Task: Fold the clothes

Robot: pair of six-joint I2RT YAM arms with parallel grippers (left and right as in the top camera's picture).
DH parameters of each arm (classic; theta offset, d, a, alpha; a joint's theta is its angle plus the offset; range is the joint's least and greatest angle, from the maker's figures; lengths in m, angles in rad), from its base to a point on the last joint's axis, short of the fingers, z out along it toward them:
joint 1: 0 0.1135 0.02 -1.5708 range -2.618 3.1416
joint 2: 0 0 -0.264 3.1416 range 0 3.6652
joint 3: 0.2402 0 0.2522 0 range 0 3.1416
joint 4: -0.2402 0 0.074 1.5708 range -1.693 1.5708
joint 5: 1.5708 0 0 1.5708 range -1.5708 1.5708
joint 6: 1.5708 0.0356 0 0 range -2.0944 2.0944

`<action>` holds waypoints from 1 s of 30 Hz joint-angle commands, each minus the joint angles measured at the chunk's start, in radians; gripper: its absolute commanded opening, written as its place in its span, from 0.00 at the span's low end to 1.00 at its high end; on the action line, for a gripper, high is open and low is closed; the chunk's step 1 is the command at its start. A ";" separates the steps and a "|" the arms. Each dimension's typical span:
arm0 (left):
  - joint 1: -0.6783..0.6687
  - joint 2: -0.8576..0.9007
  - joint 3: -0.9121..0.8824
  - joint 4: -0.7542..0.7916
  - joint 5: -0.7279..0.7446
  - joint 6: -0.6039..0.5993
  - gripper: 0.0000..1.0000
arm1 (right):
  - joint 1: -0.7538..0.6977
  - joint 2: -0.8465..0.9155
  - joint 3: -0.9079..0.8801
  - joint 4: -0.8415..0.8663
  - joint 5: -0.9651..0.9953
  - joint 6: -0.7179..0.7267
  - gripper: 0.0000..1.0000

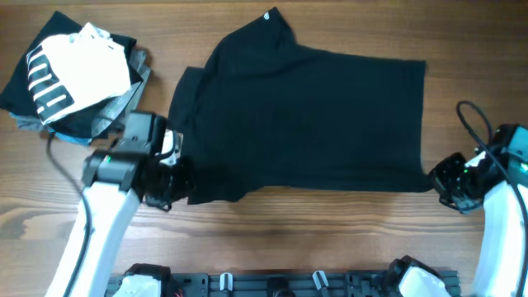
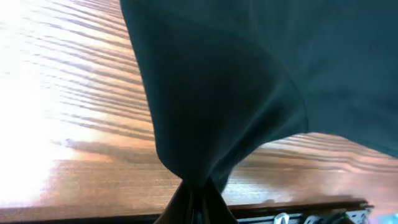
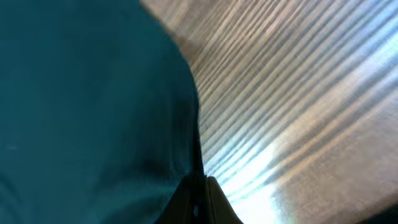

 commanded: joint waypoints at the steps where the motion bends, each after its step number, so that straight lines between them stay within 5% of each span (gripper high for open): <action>1: 0.006 -0.157 0.015 -0.052 -0.052 -0.100 0.04 | 0.005 -0.077 0.024 -0.041 -0.001 -0.021 0.04; 9: 0.005 -0.267 0.015 -0.011 -0.069 -0.106 0.04 | 0.005 -0.088 0.024 -0.067 -0.006 -0.021 0.04; 22: -0.102 0.150 0.015 0.373 -0.097 0.008 0.04 | 0.005 0.077 0.020 0.128 -0.055 0.040 0.05; 30: -0.102 0.204 0.015 0.640 -0.165 0.092 0.06 | 0.005 0.301 0.020 0.296 -0.135 0.057 0.06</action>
